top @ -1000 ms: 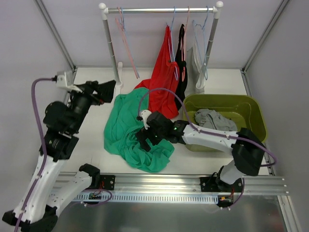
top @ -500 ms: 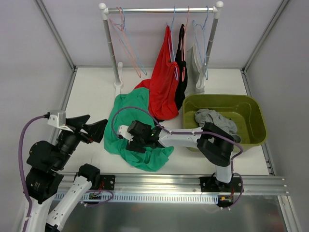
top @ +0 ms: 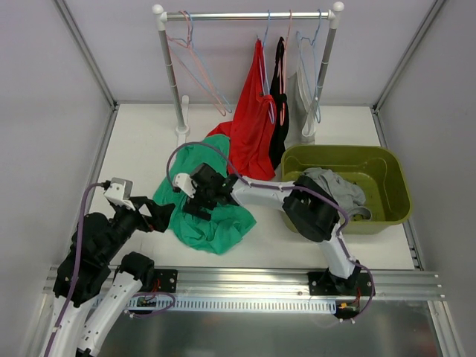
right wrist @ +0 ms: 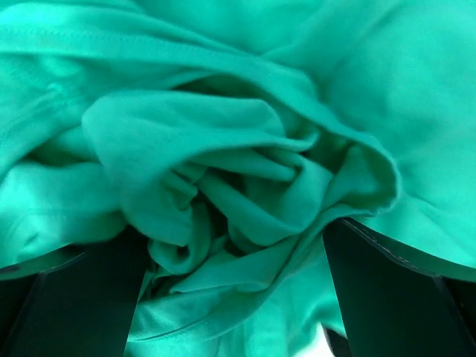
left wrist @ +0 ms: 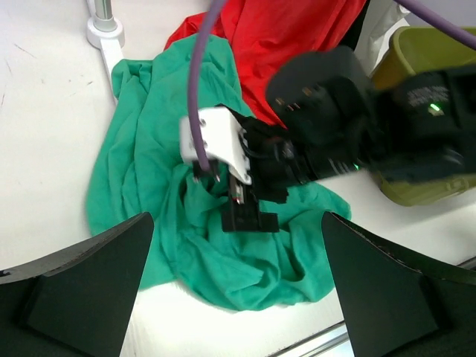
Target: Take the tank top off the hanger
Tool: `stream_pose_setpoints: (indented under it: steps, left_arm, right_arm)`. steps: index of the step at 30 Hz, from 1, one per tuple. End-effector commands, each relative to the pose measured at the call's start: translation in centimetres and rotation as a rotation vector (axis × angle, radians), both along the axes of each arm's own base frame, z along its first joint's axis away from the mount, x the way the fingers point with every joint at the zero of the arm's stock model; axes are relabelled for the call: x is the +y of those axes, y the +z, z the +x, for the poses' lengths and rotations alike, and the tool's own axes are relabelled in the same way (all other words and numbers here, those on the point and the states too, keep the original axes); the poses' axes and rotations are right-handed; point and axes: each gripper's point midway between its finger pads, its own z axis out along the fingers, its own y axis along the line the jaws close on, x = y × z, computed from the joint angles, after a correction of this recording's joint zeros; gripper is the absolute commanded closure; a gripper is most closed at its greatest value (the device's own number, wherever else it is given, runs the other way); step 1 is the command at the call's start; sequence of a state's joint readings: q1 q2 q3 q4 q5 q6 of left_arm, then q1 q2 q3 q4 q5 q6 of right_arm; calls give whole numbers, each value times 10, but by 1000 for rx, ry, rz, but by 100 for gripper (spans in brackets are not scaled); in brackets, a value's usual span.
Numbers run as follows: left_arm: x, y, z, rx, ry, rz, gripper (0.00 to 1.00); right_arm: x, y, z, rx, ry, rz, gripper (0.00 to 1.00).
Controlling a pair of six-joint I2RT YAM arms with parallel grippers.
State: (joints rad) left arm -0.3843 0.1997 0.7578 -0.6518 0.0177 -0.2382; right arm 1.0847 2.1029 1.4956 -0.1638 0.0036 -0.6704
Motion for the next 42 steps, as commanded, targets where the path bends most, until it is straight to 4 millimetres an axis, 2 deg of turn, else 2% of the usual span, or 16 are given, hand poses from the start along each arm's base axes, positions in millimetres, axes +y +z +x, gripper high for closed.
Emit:
stream_pose_setpoints:
  steps: [1, 3, 6, 10, 14, 15, 17, 18, 21, 22, 28, 33, 35, 37, 40, 42]
  left_arm:
    - [5, 8, -1, -54, 14, 7, 1]
    - [6, 12, -4, -74, 14, -3, 1]
    - [7, 12, -6, -85, 15, -8, 1]
    - [7, 13, -6, -87, 15, -10, 1]
    - [7, 12, -6, -85, 14, -7, 1]
    - [6, 12, -6, -84, 13, -7, 1]
    - [7, 13, -6, -87, 16, -10, 1]
    - [7, 13, -6, -89, 13, -10, 1]
    - [10, 14, -7, -100, 29, -15, 1]
    - [12, 15, -7, -106, 44, -16, 1]
    - [24, 21, -13, -156, 100, -46, 1]
    - [30, 23, -15, -179, 129, -65, 1]
    - [31, 22, -14, -178, 137, -65, 1]
    - [31, 22, -14, -176, 134, -64, 1]
    - [30, 22, -14, -175, 132, -64, 1]
    - [30, 22, -14, -176, 132, -64, 1]
  right_arm:
    - [-19, -48, -44, 466, -50, -52, 1]
    - [-19, -55, -67, 612, -32, -36, 0]
    - [-31, -83, -86, 599, -69, -133, 3]
    - [-39, -103, -111, 572, -94, -216, 42]
    - [-23, -81, -133, 612, -56, -98, 95]
    - [-10, -46, -138, 628, -23, 6, 99]
    - [-7, -19, -137, 591, -14, 95, 100]
    - [-1, 18, -133, 555, -12, 175, 100]
    - [6, 77, -128, 511, -13, 320, 100]
    - [11, 120, -128, 487, 4, 433, 100]
    - [-7, 245, -113, 329, -30, 718, 100]
    - [-65, 361, -88, 29, -93, 858, 100]
    - [-97, 385, -71, -111, -167, 830, 100]
    - [-138, 433, -69, -218, -219, 872, 100]
    - [-206, 484, -61, -388, -355, 897, 100]
    - [-260, 502, -49, -516, -517, 886, 100]
